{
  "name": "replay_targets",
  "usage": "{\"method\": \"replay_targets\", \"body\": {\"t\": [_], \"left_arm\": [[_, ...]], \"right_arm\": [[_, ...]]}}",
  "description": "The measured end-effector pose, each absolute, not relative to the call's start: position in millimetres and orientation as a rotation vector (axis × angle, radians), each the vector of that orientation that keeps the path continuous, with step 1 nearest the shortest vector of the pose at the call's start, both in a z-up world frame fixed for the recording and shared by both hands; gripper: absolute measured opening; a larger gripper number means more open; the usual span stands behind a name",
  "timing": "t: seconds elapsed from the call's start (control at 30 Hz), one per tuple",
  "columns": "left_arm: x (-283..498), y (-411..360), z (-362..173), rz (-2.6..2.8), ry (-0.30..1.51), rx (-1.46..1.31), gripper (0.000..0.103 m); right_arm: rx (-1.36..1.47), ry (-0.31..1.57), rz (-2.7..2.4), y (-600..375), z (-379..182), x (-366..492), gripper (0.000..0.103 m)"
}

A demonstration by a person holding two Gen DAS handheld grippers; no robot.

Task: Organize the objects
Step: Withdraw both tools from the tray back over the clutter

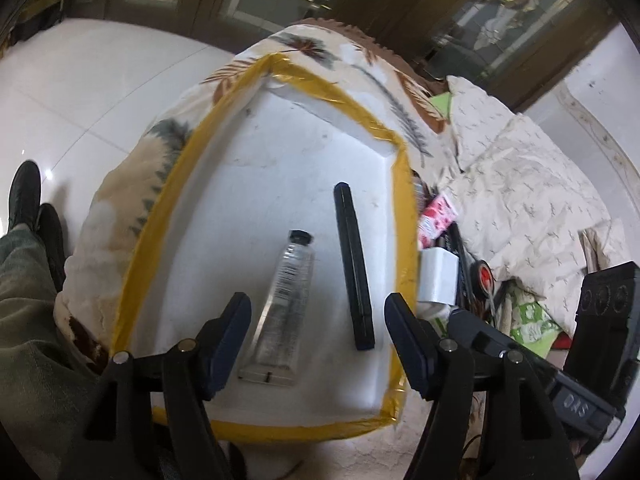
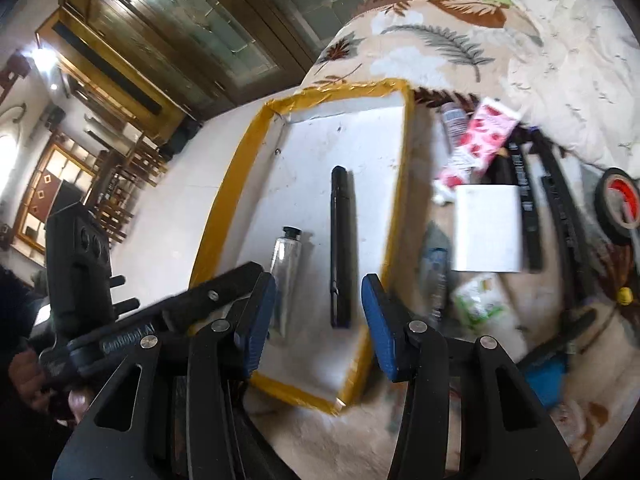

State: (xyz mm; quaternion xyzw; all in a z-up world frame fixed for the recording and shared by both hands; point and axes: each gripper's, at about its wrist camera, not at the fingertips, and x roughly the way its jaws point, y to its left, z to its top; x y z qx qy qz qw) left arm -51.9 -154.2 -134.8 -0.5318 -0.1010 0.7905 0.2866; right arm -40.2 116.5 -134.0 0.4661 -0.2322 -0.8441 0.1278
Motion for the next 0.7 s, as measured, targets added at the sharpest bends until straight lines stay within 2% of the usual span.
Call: {"method": "replay_targets", "body": {"t": [0.2,0.47,0.7], "left_arm": [[-18.2,-121.2,-128.0,1.913,-0.318,-1.463,0.07],[33.7,-67.2,-125.6,1.786,-0.119,-1.385,0.07],[30.9,-69.4,-143.3,1.741,-0.156,-1.431,0.07]], "right_arm": [[1.425,-0.72,-2.524,170.5,-139.8,-11.3,0.045],[1.564,-0.746,-2.608,225.1,-159.9,13.8,0.045],[1.579,-0.794,-2.654,254.2,-163.4,31.4,0.045]]}}
